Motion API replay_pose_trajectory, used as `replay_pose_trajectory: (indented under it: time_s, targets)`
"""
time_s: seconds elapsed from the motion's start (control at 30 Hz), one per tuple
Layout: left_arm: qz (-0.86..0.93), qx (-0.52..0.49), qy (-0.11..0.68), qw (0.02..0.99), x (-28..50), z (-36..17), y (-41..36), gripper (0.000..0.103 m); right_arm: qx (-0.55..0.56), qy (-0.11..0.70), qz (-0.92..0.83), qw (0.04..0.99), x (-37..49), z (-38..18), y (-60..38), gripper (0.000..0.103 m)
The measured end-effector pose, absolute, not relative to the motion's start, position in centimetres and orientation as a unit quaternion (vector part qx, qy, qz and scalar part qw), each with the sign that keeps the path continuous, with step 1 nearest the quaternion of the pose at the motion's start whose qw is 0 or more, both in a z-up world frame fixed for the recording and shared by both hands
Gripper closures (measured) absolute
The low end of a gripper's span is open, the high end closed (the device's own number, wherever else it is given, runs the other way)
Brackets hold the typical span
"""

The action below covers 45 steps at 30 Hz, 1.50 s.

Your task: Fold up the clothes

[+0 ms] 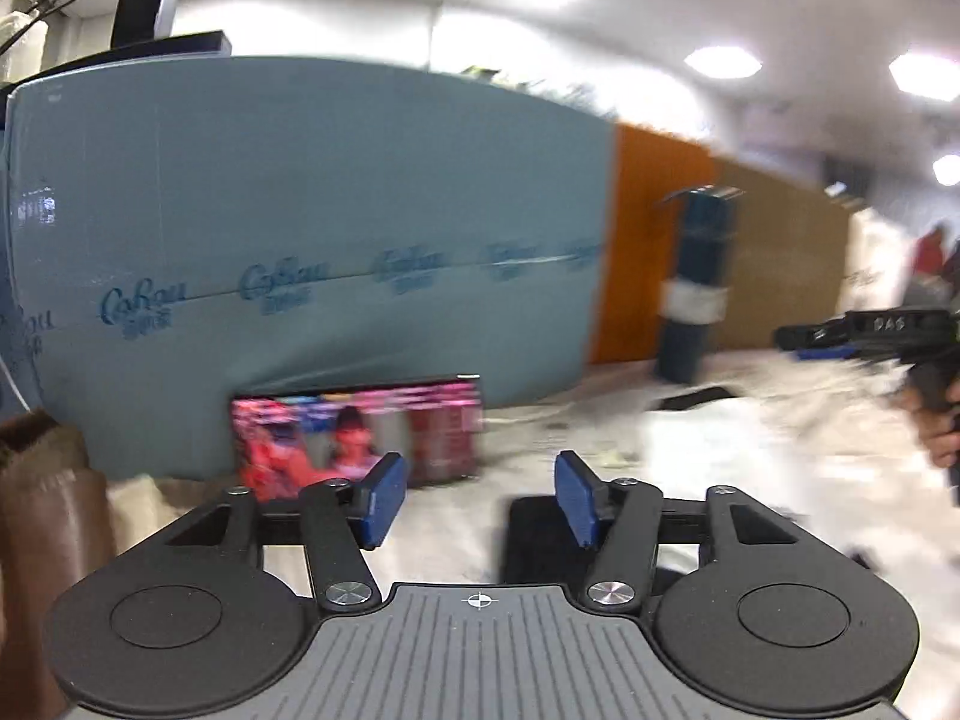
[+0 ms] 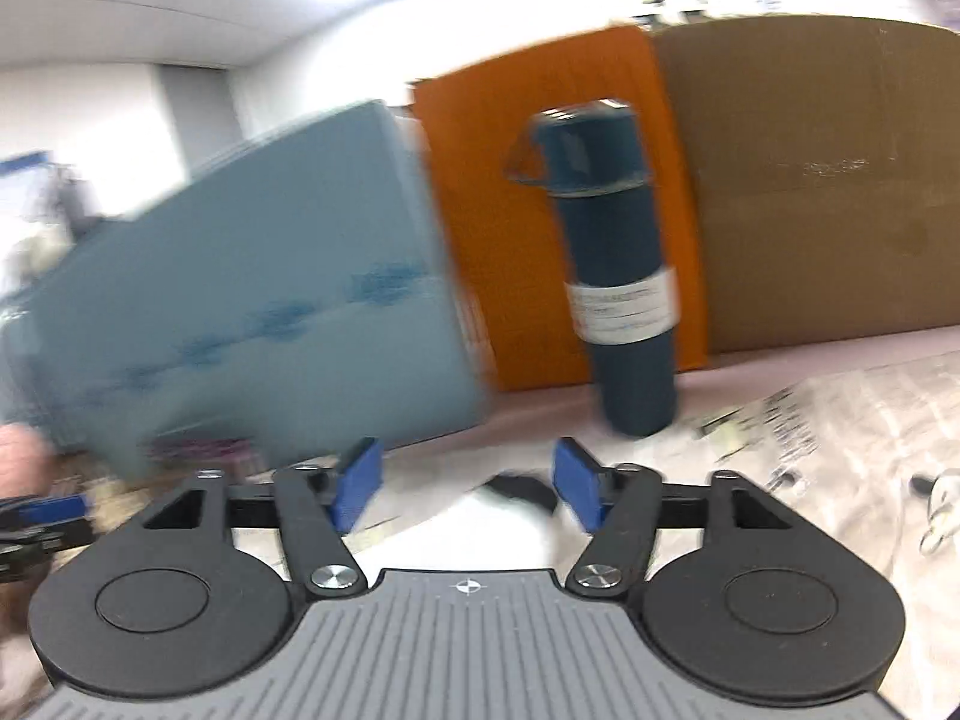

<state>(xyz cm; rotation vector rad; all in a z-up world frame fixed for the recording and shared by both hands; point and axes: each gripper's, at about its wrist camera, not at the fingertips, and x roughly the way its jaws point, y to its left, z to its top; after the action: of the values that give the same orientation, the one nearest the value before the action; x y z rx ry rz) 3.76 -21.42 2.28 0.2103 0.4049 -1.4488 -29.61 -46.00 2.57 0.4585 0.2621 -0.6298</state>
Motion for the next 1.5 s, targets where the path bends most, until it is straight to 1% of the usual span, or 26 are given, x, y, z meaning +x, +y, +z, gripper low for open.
replay_pose_trajectory:
  time_s: [0.1,0.23,0.27,0.3,0.33,0.37,0.4,0.43,0.47,0.53,0.6,0.7,0.8,0.9,0.93,0.97,1.0,1.03,1.07,1.17,1.27,1.37,1.5]
  targets:
    - [-0.685,0.092,0.192,0.696,2.2,1.6,-19.4,0.045,0.246,0.156,-0.24,0.926,-30.9,1.8,-42.3,0.037]
    - [-0.711,0.098,0.196,0.668,0.9,0.5,-18.7,0.043,0.268,0.217,-0.196,0.918,-30.9,-0.8,-38.6,0.038]
    - [-0.715,0.103,0.197,0.663,0.6,0.3,-18.8,0.043,0.272,0.23,-0.188,0.915,-30.7,-1.6,-37.9,0.043]
    - [-0.718,0.108,0.198,0.659,0.3,0.1,-18.9,0.043,0.275,0.24,-0.184,0.913,-30.2,-2.3,-37.4,0.058]
    - [-0.722,0.115,0.195,0.654,-0.3,-0.2,-19.0,0.043,0.278,0.246,-0.18,0.911,-29.8,-3.0,-36.9,0.068]
    - [-0.726,0.123,0.188,0.65,-0.6,-0.4,-18.8,0.043,0.281,0.242,-0.176,0.912,-29.5,-3.3,-36.5,0.083]
    - [-0.73,0.132,0.181,0.646,-0.9,-0.6,-18.6,0.043,0.279,0.231,-0.174,0.916,-29.4,-3.5,-36.0,0.089]
    - [-0.733,0.138,0.172,0.643,-1.3,-0.8,-18.3,0.037,0.278,0.219,-0.17,0.92,-29.5,-3.5,-35.6,0.09]
    - [-0.736,0.144,0.163,0.641,-1.7,-0.9,-18.0,0.026,0.275,0.204,-0.162,0.925,-29.8,-3.3,-35.2,0.091]
    - [-0.745,0.154,0.144,0.633,-2.4,-1.1,-17.4,0.018,0.266,0.174,-0.14,0.938,-30.2,-2.9,-34.6,0.092]
    - [-0.765,0.157,0.126,0.612,-2.6,-1.0,-17.0,0.018,0.248,0.149,-0.116,0.95,-30.9,-2.2,-33.2,0.092]
    - [-0.813,0.141,0.115,0.553,-2.3,-0.9,-17.1,0.016,0.228,0.12,-0.072,0.964,-31.9,-1.7,-31.2,0.092]
    - [-0.848,0.116,0.136,0.499,-1.5,-0.8,-18.1,0.015,0.203,0.111,-0.043,0.972,-32.6,-1.6,-29.6,0.092]
    - [-0.874,0.096,0.159,0.45,-1.4,-0.7,-18.6,0.018,0.189,0.104,-0.021,0.976,-33.3,-1.4,-28.3,0.092]
    - [-0.885,0.092,0.16,0.427,-1.6,-0.6,-18.3,0.036,0.188,0.101,-0.019,0.977,-33.6,-1.3,-27.9,0.092]
    - [-0.896,0.088,0.16,0.405,-1.8,-0.4,-18.0,0.061,0.189,0.097,-0.02,0.977,-34.0,-1.1,-27.5,0.092]
    - [-0.901,0.09,0.153,0.395,-2.1,-0.2,-17.4,0.069,0.189,0.093,-0.02,0.977,-34.3,-1.0,-27.2,0.092]
    - [-0.904,0.09,0.144,0.392,-2.4,0.1,-16.6,0.081,0.19,0.089,-0.021,0.977,-34.6,-0.9,-26.8,0.092]
    - [-0.906,0.09,0.135,0.391,-2.7,0.4,-15.7,0.086,0.19,0.085,-0.021,0.978,-34.9,-0.7,-26.4,0.092]
    - [-0.914,0.065,0.117,0.383,-3.2,1.1,-12.1,0.086,0.185,0.072,-0.003,0.98,-36.1,-0.4,-24.3,0.092]
    - [-0.916,0.057,0.112,0.381,-4.2,1.0,-8.3,0.086,0.177,0.081,0.014,0.981,-37.2,-0.7,-21.6,0.092]
    - [-0.914,0.063,0.13,0.379,-5.3,0.1,-5.2,0.086,0.188,0.111,0.016,0.976,-37.7,-2.0,-19.7,0.092]
    - [-0.902,0.109,0.169,0.383,-6.7,-1.6,-2.6,0.086,0.211,0.148,0.007,0.966,-37.8,-4.0,-18.1,0.091]
